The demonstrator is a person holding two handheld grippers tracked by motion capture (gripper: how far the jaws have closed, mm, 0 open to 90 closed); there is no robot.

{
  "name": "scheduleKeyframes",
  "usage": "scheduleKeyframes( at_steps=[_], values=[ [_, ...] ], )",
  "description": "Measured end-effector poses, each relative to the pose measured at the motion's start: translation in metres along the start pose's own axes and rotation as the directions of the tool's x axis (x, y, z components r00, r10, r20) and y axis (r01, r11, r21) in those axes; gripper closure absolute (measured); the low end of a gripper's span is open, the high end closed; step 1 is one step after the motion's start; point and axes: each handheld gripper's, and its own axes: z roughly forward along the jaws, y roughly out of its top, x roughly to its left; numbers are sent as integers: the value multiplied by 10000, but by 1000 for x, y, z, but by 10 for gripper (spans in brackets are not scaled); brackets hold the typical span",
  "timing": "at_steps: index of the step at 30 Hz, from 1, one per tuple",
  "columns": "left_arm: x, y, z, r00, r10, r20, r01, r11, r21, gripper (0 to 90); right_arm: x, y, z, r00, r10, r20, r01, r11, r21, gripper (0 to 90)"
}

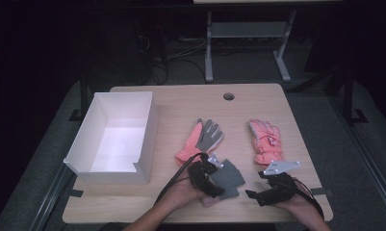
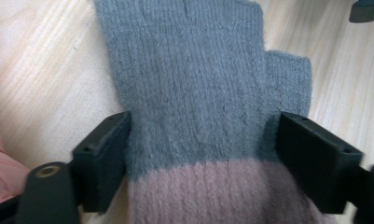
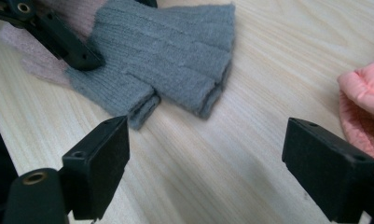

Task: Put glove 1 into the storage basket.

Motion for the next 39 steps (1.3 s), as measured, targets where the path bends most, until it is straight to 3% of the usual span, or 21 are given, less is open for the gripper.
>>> scheduleKeyframes(
  at_steps=[8,11,20,22,25,32,39],
  values=[
    [2,2,-4,9976,-123,688,106,9996,254,541,0,-1,2,9999,30,112,-29,10000,-80,139],
    [2,4,-4,9969,-104,774,78,9994,344,604,-1,-1,2,9998,42,184,-40,9999,-104,139],
    [8,4,-10,9897,-388,1376,380,9992,88,642,-1,-1,3,9997,42,231,-38,9998,-174,135],
    [9,5,-14,9898,-317,1387,322,9995,-15,645,-2,-1,3,9997,101,228,-97,9998,-172,135],
    [10,7,-21,9874,-507,1497,543,9983,-202,648,-3,-2,3,9996,72,264,-67,9997,-217,136],
    [14,11,-43,9901,-492,1314,557,9974,-460,648,-3,-2,2,9995,62,302,-55,9997,-228,135],
    [21,14,-66,9891,-737,1271,847,9929,-832,648,-2,-2,3,9994,142,314,-136,9997,-188,135]
  ],
)
